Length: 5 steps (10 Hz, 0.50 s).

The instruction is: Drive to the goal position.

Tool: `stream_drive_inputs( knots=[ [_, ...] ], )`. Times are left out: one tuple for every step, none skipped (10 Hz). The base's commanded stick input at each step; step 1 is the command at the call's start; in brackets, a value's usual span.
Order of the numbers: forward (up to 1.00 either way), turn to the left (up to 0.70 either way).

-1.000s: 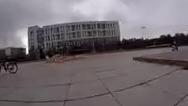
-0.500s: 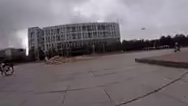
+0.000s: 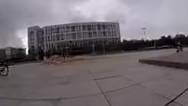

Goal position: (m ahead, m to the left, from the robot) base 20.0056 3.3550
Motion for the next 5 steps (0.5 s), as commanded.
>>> stream_drive_inputs(
  knots=[
    [0.67,-0.02],
    [0.67,-0.02],
    [0.67,-0.02],
    [0.67,-0.02],
    [0.67,-0.02]
  ],
)
